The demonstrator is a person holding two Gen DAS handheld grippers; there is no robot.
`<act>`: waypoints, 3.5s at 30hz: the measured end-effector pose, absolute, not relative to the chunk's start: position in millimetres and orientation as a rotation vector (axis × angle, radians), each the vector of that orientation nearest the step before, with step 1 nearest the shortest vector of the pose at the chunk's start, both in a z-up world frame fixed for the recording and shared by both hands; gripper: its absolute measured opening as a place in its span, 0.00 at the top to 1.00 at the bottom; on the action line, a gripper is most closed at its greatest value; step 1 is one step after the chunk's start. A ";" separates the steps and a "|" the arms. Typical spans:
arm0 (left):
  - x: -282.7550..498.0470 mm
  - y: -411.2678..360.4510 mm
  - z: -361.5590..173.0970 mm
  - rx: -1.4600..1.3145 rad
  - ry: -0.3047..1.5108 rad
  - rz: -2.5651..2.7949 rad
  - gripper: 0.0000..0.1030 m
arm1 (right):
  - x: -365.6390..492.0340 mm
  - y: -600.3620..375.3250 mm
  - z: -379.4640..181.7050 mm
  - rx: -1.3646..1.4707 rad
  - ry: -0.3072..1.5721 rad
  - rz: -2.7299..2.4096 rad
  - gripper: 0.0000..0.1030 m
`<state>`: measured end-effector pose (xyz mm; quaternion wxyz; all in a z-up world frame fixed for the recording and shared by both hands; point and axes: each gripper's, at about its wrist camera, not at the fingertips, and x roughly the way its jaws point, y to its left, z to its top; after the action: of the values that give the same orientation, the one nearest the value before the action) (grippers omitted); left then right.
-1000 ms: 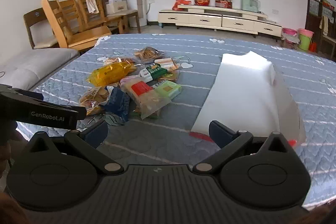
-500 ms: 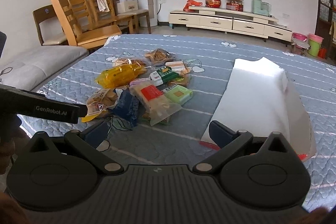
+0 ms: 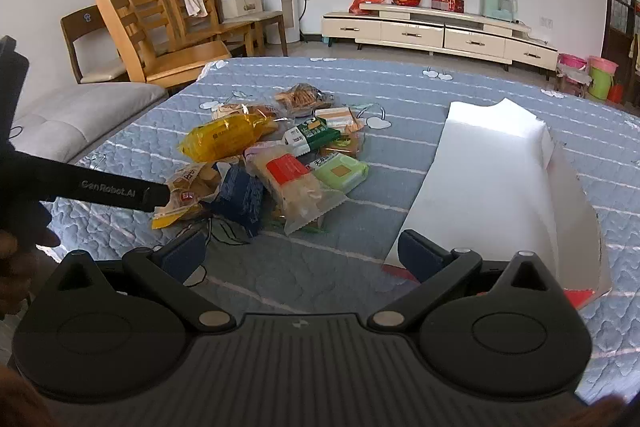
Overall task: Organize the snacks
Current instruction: 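Move both tools toward the pile of snack packages, then grasp the brown-printed bread bag with the left tool while the right grasps the red-labelled clear bag, then carry both held bags over to the white paper sheet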
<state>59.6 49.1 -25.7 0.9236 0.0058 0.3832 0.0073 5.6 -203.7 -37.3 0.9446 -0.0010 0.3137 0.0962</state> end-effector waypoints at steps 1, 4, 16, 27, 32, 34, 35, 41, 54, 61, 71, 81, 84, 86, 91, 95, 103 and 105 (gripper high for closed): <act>61.1 49.0 -26.1 0.010 0.788 0.014 0.01 | 5.8 -203.6 -37.8 -0.002 0.640 0.195 0.00; 64.5 48.1 -27.3 0.014 0.788 0.012 0.01 | 6.8 -204.2 -38.8 0.004 0.644 0.194 0.00; 79.7 44.2 -33.6 0.016 0.799 0.014 0.01 | 9.1 -206.8 -41.2 0.017 0.660 0.185 0.00; 92.0 40.1 -40.4 0.020 0.809 0.009 0.01 | 12.8 -206.0 -43.8 0.019 0.674 0.184 0.00; 98.0 37.1 -43.3 0.023 0.813 -0.004 0.01 | 14.7 -206.2 -45.1 0.022 0.682 0.182 0.00; 101.1 36.3 -45.8 0.020 0.817 -0.010 0.01 | 15.7 -206.3 -45.9 0.022 0.685 0.180 0.00; 103.0 35.6 -47.3 0.020 0.820 -0.011 0.01 | 16.0 -206.5 -46.3 0.022 0.686 0.180 0.00; 116.5 34.0 -57.9 0.010 0.835 -0.016 0.04 | 19.0 -207.2 -48.8 0.020 0.695 0.176 0.00; 114.8 32.7 -66.5 -0.040 0.817 -0.119 0.64 | 32.6 -207.1 -53.6 0.000 0.710 0.175 0.00; 100.3 43.4 -60.0 -0.055 0.803 -0.110 0.73 | 61.5 -205.1 -50.4 -0.037 0.716 0.206 0.00; 84.3 58.9 -47.9 -0.073 0.775 -0.083 0.73 | 130.4 -180.7 -60.7 -0.119 0.814 0.281 0.23; 75.0 58.5 -37.6 -0.079 0.743 -0.081 0.73 | 136.9 -169.6 -62.1 -0.141 0.807 0.279 0.58; 72.0 57.9 -32.6 -0.084 0.731 -0.081 0.74 | 124.4 -174.0 -52.5 -0.133 0.778 0.269 0.59; 68.7 57.1 -27.9 -0.084 0.719 -0.081 0.74 | 114.7 -177.0 -45.2 -0.123 0.758 0.264 0.59; 59.3 51.8 -15.9 -0.068 0.691 -0.084 0.74 | 86.6 -181.3 -28.0 -0.121 0.720 0.257 0.59; 50.1 46.6 -6.6 -0.060 0.670 -0.085 0.74 | 69.8 -189.2 -19.8 -0.091 0.703 0.236 0.59; 37.0 28.6 7.3 -0.040 0.642 -0.119 0.74 | 49.6 -205.4 -7.5 -0.062 0.679 0.195 0.59; 35.0 23.0 10.3 -0.034 0.635 -0.128 0.74 | 44.9 -209.4 -5.2 -0.058 0.671 0.189 0.59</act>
<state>35.0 23.0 10.3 0.9479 -0.0168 0.3119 -0.0627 44.9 -209.4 -5.2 0.9395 -0.0286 0.3285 0.0925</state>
